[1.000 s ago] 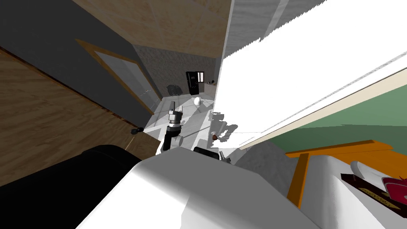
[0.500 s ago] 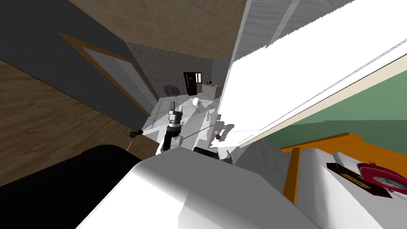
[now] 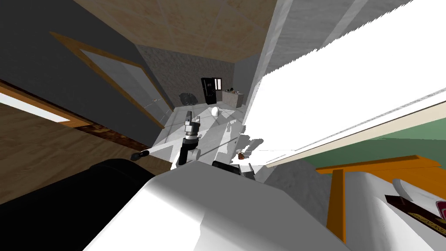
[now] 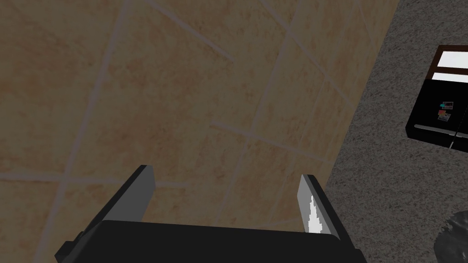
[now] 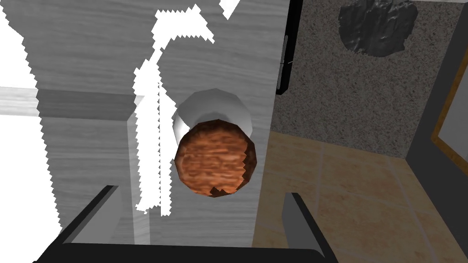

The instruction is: Push the door open

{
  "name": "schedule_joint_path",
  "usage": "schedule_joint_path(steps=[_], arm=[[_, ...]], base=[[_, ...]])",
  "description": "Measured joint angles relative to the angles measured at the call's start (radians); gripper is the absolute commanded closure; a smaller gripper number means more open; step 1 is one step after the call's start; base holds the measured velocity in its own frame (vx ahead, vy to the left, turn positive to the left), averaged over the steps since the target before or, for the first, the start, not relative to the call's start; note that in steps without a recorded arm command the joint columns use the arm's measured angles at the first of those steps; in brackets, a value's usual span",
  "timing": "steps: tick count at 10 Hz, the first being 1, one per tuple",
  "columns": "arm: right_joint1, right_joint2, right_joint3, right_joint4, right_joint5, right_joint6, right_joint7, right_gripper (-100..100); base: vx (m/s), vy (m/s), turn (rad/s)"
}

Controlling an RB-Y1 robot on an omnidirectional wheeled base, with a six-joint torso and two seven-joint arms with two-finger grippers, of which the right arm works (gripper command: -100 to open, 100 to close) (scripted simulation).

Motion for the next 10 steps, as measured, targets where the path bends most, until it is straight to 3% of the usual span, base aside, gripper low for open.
schedule_joint_path(steps=[1,2,7,8,10], arm=[[-0.002,0.012,0.001,-0.007,0.001,0.009,-0.001,-100],[-0.002,0.014,0.001,-0.008,0.001,0.012,-0.002,100],[-0.002,0.012,0.001,-0.007,0.001,0.009,-0.001,100],[-0.002,0.012,0.001,-0.007,0.001,0.009,-0.001,-100],[0.01,0.007,-0.016,-0.007,-0.018,0.007,0.009,-100]], base=[[0.086,0.036,0.002],[-0.009,-0.004,-0.004],[-0.019,-0.008,0.0],[-0.084,0.056,-0.207],[-0.13,0.102,-0.171]])
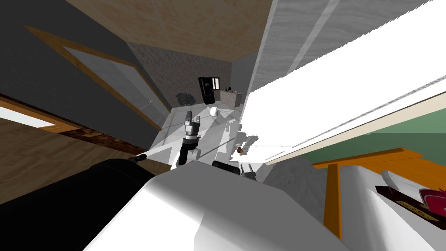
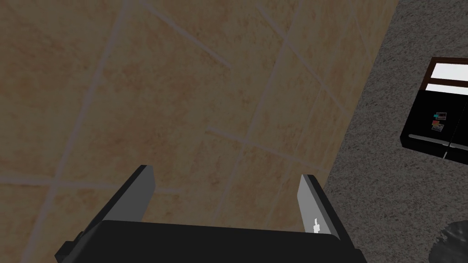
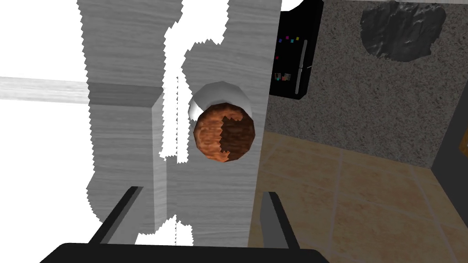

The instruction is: Push the door open

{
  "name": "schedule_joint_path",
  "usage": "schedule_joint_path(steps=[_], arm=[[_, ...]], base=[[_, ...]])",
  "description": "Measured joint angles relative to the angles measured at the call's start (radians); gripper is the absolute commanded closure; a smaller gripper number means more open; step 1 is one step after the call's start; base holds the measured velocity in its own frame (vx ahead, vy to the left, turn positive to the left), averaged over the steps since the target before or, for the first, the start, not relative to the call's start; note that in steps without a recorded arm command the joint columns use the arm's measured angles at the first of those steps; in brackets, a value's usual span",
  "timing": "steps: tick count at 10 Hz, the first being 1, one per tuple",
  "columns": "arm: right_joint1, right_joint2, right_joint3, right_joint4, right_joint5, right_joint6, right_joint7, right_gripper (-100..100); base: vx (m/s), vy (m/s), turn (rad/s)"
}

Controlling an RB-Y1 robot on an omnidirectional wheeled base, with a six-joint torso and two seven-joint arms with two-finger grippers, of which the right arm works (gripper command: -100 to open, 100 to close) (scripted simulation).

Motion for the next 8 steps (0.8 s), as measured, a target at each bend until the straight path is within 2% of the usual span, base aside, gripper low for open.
schedule_joint_path(steps=[1,2,3,5,7,8], arm=[[0.001,0.02,-0.01,0.006,-0.01,-0.003,0.006,-100],[0.001,0.022,-0.011,0.007,-0.011,-0.004,0.007,-100],[-0.006,0.008,-0.012,0.006,-0.011,0.004,0.005,-100],[-0.016,-0.003,-0.013,0.006,-0.012,0.017,0.006,-100],[-0.028,-0.001,-0.016,0.002,-0.013,0.031,0.003,-100],[-0.031,0.008,-0.016,-0.004,-0.013,0.04,0.001,-100]], base=[[-0.061,0.053,-0.035],[0.109,0.052,0.04],[0.171,0.068,0.024],[0.218,0.046,0.02],[0.184,0.055,0.017],[0.195,0.067,0.028]])
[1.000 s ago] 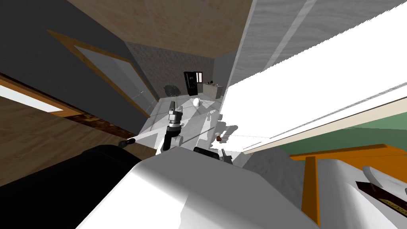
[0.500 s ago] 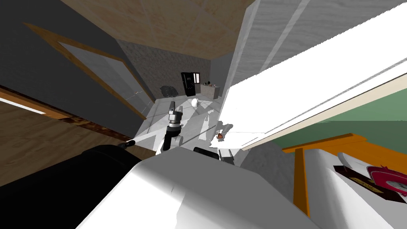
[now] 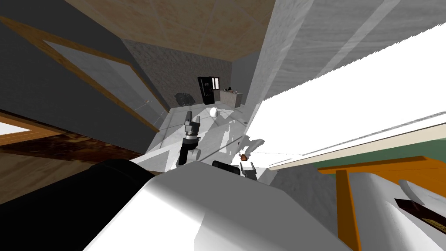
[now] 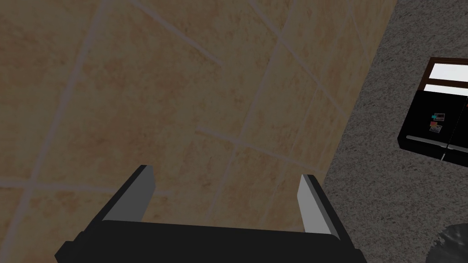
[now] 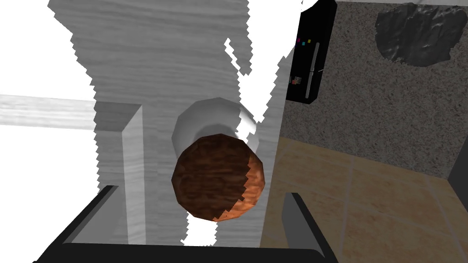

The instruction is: Push the door open

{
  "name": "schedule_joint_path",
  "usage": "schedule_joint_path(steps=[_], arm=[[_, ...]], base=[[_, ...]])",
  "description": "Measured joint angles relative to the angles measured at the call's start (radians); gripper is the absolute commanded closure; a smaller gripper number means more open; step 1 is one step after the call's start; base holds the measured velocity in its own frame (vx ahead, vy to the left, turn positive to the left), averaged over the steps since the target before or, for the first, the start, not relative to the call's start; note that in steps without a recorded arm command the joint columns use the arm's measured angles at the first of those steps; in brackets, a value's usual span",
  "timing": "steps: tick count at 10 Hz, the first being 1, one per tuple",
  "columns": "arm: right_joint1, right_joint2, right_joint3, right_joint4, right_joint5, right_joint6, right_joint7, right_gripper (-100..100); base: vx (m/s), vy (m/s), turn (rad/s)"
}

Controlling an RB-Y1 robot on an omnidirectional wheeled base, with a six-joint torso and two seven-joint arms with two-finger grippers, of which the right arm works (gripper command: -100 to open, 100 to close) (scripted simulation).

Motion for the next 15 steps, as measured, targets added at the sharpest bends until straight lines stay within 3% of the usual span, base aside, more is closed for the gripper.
schedule_joint_path(steps=[1,2,7,8,10,12,13,15], arm=[[-0.007,0.013,-0.001,0.001,-0.001,0.007,-0.001,-100],[-0.009,0.014,-0.001,0.001,-0.001,0.009,-0.001,100],[-0.007,0.012,-0.001,0.001,-0.001,0.007,-0.001,100],[-0.007,0.012,-0.001,0.001,-0.001,0.007,-0.001,-100],[-0.005,-0.007,-0.015,0.011,-0.016,-0.001,0.008,-100],[0.005,0.025,-0.026,0.013,-0.03,-0.009,0.014,-100],[0.006,0.027,-0.026,0.013,-0.03,-0.01,0.015,-100],[0.017,0.015,-0.055,0.024,-0.013,-0.04,0.006,-100]], base=[[0.096,0.032,0.005],[-0.015,-0.004,-0.007],[-0.02,-0.007,0.0],[-0.076,0.042,-0.166],[-0.165,0.07,-0.148],[-0.102,0.046,-0.056],[0.079,0.029,0.026],[0.159,0.06,0.023]])
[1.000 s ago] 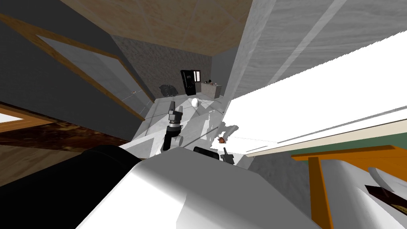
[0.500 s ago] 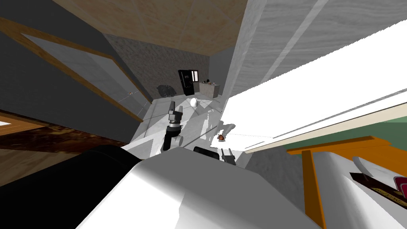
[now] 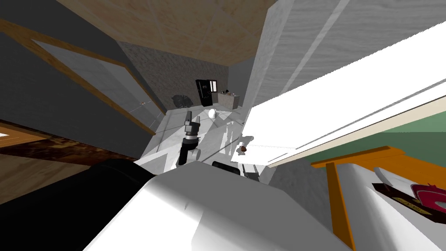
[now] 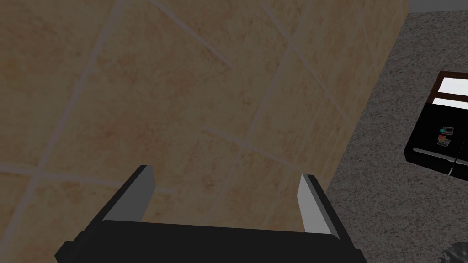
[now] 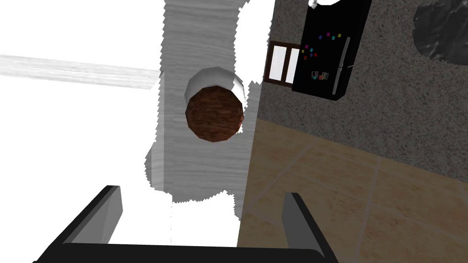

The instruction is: Push the door open

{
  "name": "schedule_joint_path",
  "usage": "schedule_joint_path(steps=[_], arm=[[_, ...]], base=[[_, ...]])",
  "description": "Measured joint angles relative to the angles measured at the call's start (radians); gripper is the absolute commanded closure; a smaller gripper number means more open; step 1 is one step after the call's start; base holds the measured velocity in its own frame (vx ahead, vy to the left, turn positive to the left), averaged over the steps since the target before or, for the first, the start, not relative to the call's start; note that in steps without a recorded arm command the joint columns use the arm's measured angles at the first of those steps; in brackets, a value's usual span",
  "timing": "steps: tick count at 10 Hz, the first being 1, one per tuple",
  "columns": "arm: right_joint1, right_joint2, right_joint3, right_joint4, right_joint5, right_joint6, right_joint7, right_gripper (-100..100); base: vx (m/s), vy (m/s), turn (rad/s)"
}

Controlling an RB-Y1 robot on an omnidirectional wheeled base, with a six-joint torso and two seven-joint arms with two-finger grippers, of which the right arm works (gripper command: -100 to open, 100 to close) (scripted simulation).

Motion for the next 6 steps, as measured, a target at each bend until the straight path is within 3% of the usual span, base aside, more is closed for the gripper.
schedule_joint_path(steps=[2,6], arm=[[0.011,-0.012,-0.038,0.018,0.019,-0.044,-0.016,-100],[0.028,-0.018,-0.101,0.044,0.054,-0.113,-0.04,-100]], base=[[0.185,0.06,0.019],[0.126,0.036,0.018]])
